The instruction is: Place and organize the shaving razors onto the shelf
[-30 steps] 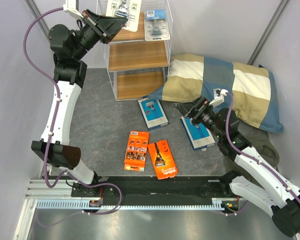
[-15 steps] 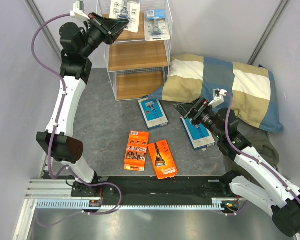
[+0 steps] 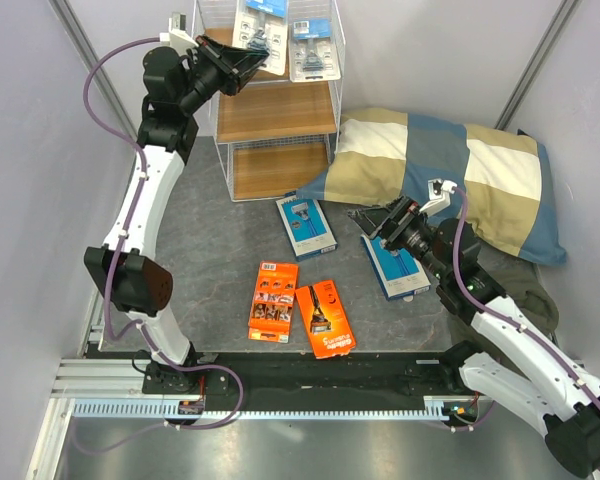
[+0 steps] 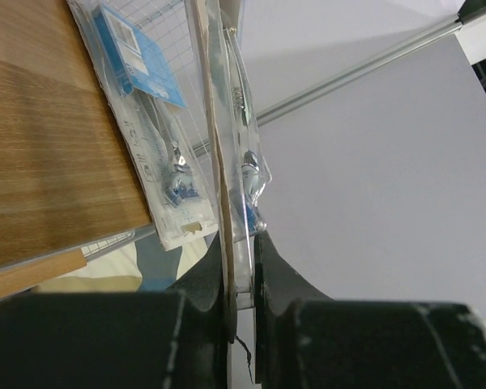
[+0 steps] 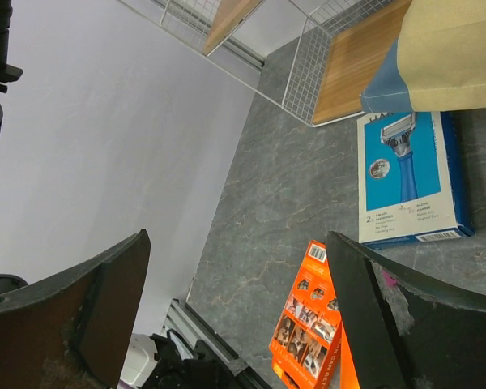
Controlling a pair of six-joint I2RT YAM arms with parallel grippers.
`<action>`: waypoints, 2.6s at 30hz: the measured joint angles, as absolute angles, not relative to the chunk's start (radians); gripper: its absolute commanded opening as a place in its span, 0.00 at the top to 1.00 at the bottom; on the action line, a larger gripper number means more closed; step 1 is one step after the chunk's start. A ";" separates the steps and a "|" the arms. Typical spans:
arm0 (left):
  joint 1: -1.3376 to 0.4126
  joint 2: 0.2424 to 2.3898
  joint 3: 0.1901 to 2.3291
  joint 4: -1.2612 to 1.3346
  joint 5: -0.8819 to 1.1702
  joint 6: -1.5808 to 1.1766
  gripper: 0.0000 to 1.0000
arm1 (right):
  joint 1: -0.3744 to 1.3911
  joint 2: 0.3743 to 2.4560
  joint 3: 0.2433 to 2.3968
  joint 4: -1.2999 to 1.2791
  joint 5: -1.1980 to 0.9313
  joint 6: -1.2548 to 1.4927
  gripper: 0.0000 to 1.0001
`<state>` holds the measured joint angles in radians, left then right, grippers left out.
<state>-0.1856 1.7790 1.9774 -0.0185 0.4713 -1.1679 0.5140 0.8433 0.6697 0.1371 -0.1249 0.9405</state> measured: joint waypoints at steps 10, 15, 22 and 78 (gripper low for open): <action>-0.193 1.842 2.003 -0.077 0.433 -1.113 0.97 | 0.514 0.826 0.661 0.111 -0.117 0.927 0.02; -0.201 1.862 2.006 -0.082 0.411 -1.097 0.92 | 0.514 0.825 0.661 0.108 -0.116 0.920 0.02; -0.213 1.868 2.037 -0.115 0.372 -1.061 0.76 | 0.514 0.819 0.661 0.096 -0.115 0.914 0.02; -0.210 1.966 2.331 -0.503 0.531 -0.895 0.31 | 0.513 0.819 0.635 0.089 -0.108 0.911 0.02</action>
